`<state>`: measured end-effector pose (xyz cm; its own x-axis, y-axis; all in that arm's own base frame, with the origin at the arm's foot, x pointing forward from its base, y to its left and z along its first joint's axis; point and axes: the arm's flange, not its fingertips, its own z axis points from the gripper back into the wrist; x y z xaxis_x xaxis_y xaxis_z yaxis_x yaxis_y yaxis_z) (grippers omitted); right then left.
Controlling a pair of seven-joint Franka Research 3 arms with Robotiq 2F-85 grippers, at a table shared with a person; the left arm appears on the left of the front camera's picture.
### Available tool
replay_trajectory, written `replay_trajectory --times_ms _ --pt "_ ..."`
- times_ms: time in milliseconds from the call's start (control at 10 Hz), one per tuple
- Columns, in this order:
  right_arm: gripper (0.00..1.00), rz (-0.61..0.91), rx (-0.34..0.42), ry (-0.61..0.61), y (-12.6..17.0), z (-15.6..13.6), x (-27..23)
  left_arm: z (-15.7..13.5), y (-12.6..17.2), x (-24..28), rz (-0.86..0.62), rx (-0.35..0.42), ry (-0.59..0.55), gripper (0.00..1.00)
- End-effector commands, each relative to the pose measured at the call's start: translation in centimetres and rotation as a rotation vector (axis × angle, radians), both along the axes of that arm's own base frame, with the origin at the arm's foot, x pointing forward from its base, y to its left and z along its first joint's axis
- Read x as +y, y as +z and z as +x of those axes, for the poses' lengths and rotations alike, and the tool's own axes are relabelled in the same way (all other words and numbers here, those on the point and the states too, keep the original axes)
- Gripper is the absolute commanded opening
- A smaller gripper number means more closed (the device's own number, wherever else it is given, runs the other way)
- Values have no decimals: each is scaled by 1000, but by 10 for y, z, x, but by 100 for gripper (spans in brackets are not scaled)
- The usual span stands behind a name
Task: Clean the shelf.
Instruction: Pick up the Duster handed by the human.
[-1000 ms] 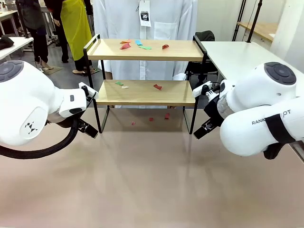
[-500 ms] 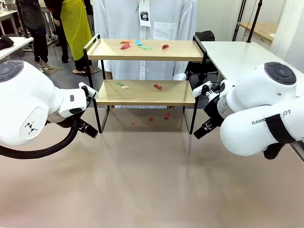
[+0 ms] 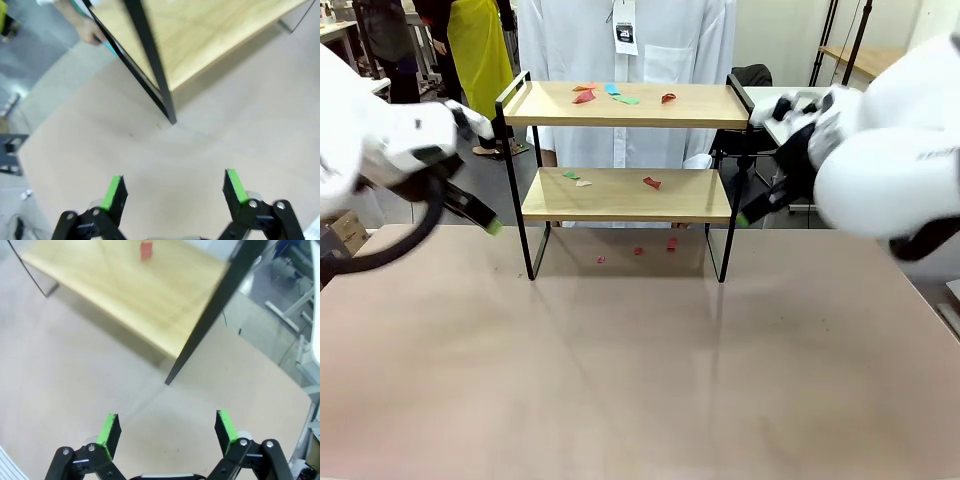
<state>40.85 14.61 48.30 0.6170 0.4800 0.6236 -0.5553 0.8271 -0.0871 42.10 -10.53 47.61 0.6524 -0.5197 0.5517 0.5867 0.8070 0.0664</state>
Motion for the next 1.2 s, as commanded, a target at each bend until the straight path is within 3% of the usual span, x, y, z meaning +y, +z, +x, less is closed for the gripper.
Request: replay_trajectory --times_ms 0,300,600,800,900,1000,1100 --pt "100 83 -8 71 23 8 -50 16 19 44 -45 39 -123 100" --pt "100 202 -44 131 26 36 -147 39 16 111 -273 51 -322 100" --pt "100 389 -49 293 -20 65 -230 48 -22 170 -459 -14 -432 100" --pt "100 436 -76 309 -52 75 -265 56 -38 192 -548 -30 -438 100" --pt "100 480 -120 363 -59 71 -270 57 -47 190 -571 -32 -421 100" --pt "100 405 -97 270 -34 41 -256 33 -33 188 -519 -54 -422 100" --pt "100 405 -97 270 -34 41 -256 33 -33 188 -519 -54 -422 100"
